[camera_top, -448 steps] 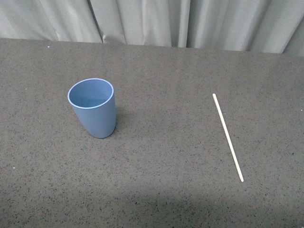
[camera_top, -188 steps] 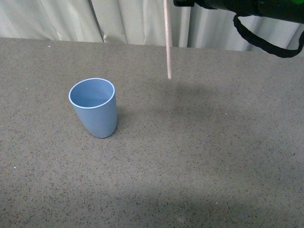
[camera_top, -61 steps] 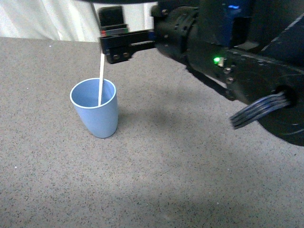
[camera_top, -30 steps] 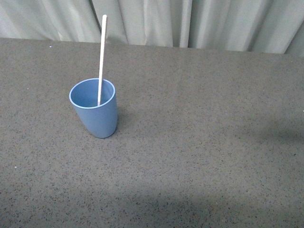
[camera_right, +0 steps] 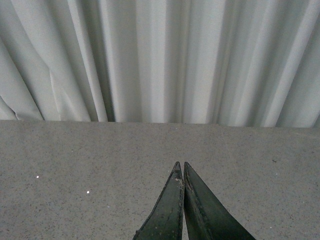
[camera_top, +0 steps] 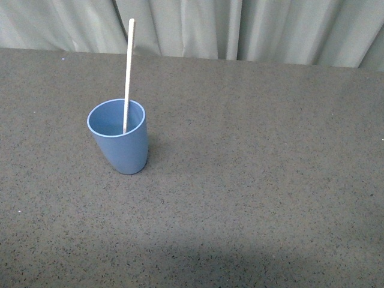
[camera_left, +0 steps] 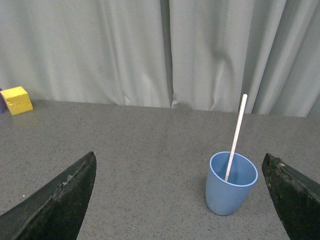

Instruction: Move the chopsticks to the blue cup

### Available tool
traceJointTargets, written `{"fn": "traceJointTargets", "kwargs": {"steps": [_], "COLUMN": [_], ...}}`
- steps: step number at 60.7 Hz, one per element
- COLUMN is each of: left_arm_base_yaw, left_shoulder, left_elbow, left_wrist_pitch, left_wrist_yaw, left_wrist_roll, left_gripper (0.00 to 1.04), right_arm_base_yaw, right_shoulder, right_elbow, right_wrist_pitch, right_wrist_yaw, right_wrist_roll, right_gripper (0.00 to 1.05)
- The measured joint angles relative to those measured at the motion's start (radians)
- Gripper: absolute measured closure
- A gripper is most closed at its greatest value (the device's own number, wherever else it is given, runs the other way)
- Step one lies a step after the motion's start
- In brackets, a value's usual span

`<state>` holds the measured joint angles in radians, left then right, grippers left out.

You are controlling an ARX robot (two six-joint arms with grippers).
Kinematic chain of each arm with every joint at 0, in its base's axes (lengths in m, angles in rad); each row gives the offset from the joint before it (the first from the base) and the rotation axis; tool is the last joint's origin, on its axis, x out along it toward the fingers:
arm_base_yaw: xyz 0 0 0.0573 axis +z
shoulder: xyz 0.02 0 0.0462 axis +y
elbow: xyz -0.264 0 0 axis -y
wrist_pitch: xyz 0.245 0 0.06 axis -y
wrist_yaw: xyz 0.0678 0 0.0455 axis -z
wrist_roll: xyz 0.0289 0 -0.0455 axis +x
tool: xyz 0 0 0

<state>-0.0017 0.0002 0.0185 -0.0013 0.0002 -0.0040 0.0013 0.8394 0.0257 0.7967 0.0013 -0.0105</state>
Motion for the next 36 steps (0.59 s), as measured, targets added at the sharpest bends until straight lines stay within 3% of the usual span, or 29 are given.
{"fn": "traceJointTargets", "kwargs": {"steps": [36], "left_arm_base_yaw": [0.000], "left_shoulder": [0.000], "left_elbow": [0.000], "left_wrist_pitch": [0.000], "left_wrist_yaw": [0.000], "left_wrist_roll": [0.000], "left_gripper": [0.07], "right_arm_base_yaw": [0.000], "right_shoulder": [-0.477], "right_elbow": [-0.021], "right_wrist_pitch": [-0.433], "right_wrist_yaw": [-0.002], "right_wrist_roll": [0.000], "right_gripper": [1.04]}}
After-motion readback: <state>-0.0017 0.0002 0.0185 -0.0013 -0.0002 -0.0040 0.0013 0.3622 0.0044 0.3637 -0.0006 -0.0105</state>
